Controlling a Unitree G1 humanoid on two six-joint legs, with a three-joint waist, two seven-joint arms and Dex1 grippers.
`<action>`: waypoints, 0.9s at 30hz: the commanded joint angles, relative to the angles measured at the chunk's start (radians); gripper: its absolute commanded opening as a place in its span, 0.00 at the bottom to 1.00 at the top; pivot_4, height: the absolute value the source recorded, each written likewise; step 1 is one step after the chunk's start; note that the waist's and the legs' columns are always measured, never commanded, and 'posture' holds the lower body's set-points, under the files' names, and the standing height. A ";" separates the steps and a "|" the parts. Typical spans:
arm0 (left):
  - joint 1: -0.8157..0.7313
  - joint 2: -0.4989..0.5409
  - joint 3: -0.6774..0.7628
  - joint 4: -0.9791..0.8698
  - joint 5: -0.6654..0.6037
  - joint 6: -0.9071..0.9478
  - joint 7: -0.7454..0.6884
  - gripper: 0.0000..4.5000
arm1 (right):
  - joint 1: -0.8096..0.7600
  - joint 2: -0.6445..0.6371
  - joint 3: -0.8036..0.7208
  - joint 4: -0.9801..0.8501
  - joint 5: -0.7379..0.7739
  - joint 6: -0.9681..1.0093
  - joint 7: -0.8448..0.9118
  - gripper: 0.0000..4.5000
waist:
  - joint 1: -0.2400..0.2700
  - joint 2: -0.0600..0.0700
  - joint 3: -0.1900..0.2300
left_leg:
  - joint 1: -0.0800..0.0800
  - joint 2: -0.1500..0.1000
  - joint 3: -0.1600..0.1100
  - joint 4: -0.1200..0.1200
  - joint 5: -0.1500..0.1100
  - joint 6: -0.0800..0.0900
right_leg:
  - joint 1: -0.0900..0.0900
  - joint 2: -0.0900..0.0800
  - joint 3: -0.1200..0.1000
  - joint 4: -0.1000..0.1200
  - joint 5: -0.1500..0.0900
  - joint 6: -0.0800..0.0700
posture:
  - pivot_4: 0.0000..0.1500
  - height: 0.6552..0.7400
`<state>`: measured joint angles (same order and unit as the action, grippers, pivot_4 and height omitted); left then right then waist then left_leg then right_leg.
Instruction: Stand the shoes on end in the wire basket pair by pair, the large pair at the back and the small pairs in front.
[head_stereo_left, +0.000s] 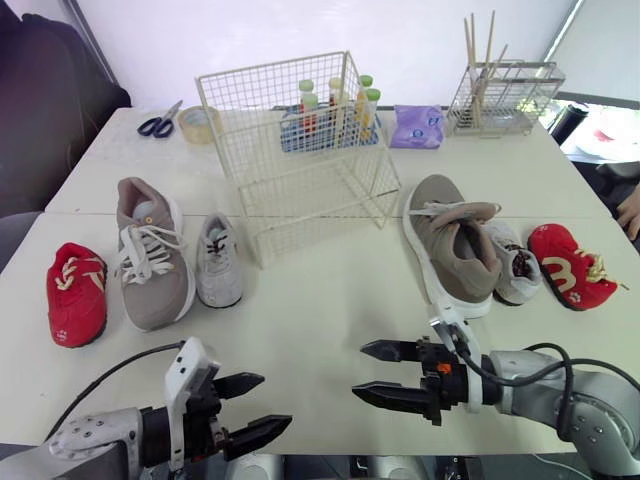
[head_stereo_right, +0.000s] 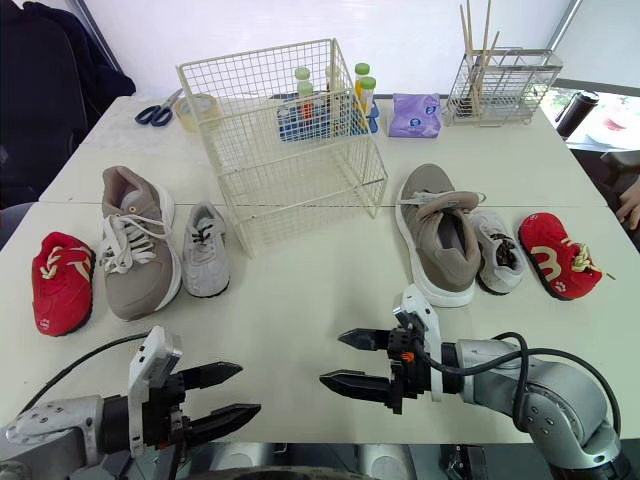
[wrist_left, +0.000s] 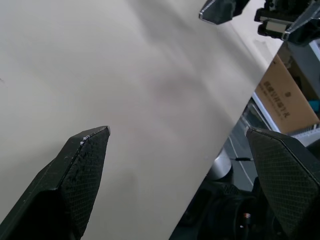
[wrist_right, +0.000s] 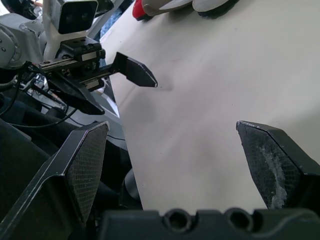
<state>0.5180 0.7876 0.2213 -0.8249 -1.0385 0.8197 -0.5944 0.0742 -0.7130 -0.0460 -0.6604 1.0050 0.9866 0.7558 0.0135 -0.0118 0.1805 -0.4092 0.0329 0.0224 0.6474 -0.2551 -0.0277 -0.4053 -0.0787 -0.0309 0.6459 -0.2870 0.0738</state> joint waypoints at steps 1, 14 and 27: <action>-0.006 -0.001 0.023 -0.007 -0.027 -0.005 0.000 1.00 | -0.006 0.005 -0.001 -0.004 0.012 -0.020 0.001 0.99 | 0.000 0.000 0.000 | 0.000 0.000 0.000 0.000 0.000 0.000 | 0.000 0.000 0.000 0.000 0.000 0.000 | 1.00 1.00; -0.065 -0.013 0.005 0.002 -0.047 0.012 0.045 1.00 | -0.003 0.003 0.016 0.006 -0.011 -0.042 -0.005 0.99 | 0.001 0.000 0.000 | 0.000 0.000 0.000 0.000 0.000 0.000 | 0.000 0.000 0.000 0.000 0.000 0.000 | 1.00 1.00; -0.085 -0.012 -0.003 0.012 -0.067 0.020 0.078 1.00 | -0.016 -0.009 0.053 0.021 -0.065 -0.065 0.005 0.99 | 0.001 -0.001 0.000 | 0.000 0.000 0.000 0.000 0.000 0.000 | 0.000 0.001 0.000 0.000 0.000 0.000 | 1.00 1.00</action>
<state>0.4377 0.7785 0.2175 -0.8046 -1.0915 0.8434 -0.5180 0.0595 -0.7153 0.0068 -0.6228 0.9418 0.9325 0.7587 0.0148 -0.0124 0.1802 -0.4090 0.0327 0.0223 0.6476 -0.2550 -0.0276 -0.4049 -0.0780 -0.0308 0.6464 -0.2869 0.0740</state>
